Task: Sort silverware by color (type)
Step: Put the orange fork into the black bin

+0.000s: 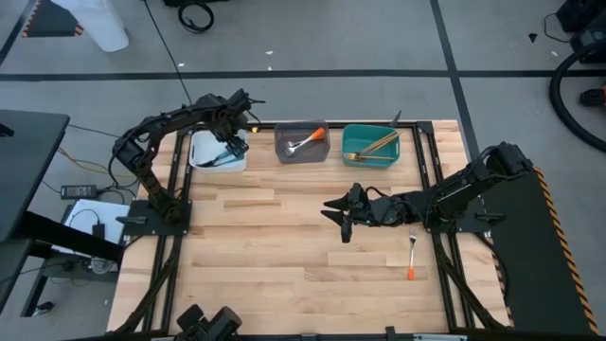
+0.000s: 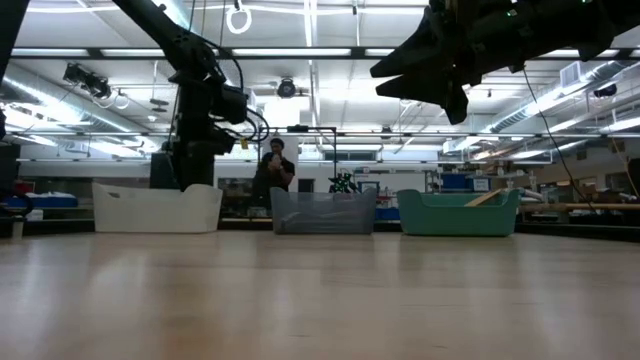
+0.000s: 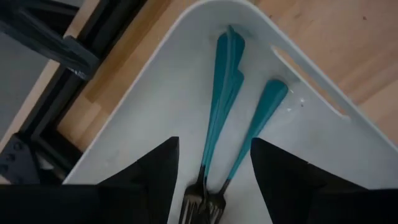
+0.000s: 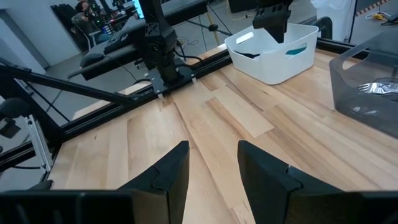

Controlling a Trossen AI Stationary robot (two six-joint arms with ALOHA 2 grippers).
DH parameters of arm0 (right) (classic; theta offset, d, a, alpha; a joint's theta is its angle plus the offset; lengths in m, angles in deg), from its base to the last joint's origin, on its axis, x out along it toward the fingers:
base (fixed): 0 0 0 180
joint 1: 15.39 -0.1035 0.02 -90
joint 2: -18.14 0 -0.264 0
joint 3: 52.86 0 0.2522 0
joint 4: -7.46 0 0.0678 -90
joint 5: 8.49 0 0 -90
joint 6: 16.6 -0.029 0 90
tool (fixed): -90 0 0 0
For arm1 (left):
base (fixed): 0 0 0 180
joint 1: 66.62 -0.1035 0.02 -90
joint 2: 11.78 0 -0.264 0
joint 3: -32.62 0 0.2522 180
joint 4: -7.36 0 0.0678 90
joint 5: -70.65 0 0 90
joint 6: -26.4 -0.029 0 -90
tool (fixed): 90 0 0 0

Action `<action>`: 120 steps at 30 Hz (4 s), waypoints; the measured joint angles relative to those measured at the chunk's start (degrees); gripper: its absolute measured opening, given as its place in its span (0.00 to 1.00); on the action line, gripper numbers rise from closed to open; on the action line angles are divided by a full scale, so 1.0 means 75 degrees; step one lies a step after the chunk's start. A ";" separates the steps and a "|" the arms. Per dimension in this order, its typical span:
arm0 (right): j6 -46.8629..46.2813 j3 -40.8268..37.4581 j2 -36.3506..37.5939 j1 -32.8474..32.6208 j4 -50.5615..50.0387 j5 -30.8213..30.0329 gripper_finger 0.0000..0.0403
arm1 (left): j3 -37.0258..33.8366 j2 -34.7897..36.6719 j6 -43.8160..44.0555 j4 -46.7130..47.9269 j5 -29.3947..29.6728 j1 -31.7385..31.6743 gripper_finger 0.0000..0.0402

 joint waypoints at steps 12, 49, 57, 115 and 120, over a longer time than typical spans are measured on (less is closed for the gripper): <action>-0.0001 0.0000 0.0000 -0.0051 -0.0060 0.0016 0.36 | 0.0575 0.0192 0.0013 0.0998 -0.0034 0.0281 0.52; -0.0022 0.0000 0.0000 -0.0099 -0.0050 0.0138 0.36 | 0.0620 0.5329 0.0323 -0.1848 -0.0032 0.3240 0.52; -0.0001 0.0000 0.0000 -0.0039 0.0014 0.0134 0.36 | 0.0620 0.5674 0.0206 -0.3372 -0.0032 0.3712 0.52; -0.5513 0.3567 0.2112 0.0367 -1.1082 0.2822 0.33 | -0.3740 0.5829 -0.0485 -0.8271 0.0421 0.7030 0.52; -0.6554 0.3567 0.1807 0.0383 -1.2104 0.3446 0.33 | -0.3740 0.5829 -0.0902 -0.8385 0.0425 0.7028 0.52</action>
